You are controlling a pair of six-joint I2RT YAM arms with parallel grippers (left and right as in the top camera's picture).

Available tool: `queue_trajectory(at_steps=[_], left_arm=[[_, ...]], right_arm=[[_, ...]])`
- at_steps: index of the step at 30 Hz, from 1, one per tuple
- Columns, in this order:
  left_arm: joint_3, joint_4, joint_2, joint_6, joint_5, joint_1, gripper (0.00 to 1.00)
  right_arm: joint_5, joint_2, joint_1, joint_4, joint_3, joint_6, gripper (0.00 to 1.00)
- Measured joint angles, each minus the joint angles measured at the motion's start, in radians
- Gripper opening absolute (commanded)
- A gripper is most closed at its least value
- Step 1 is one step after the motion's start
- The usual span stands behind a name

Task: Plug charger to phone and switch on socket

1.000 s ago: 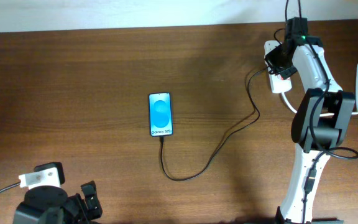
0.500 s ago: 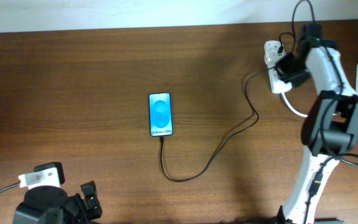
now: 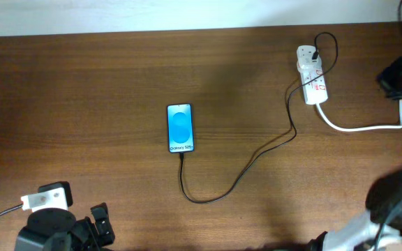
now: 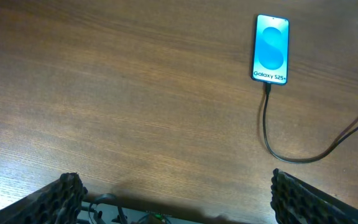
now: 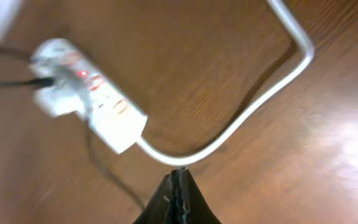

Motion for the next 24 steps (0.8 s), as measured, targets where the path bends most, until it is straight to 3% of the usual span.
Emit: queue_trajectory(at_steps=[2,5,7,8,11,17,24], left_arm=[[0.000,0.000,0.000,0.000,0.000,0.000,0.99],[0.000,-0.001,0.000,0.000,0.000,0.000,0.99],[0.000,0.000,0.000,0.000,0.000,0.000,0.99],[0.000,-0.001,0.000,0.000,0.000,0.000,0.99],[0.000,-0.002,0.000,0.000,0.000,0.000,0.99],[0.000,-0.001,0.000,0.000,0.000,0.000,0.99],[0.000,-0.001,0.000,0.000,0.000,0.000,0.99]], right_arm=[[-0.015,-0.131,0.002,-0.052,0.002,-0.061,0.05],[-0.046,-0.291,0.002,-0.145,0.003,-0.129,0.38],[-0.061,-0.386,0.002,-0.204,0.003,-0.151,0.73],[-0.066,-0.431,0.002,-0.231,0.003,-0.154,0.98],[-0.074,-0.608,0.002,-0.327,0.005,-0.174,0.98],[-0.077,-0.796,0.002,-0.473,0.006,-0.178,0.99],[-0.077,-0.914,0.002,-0.473,0.007,-0.178,0.98]])
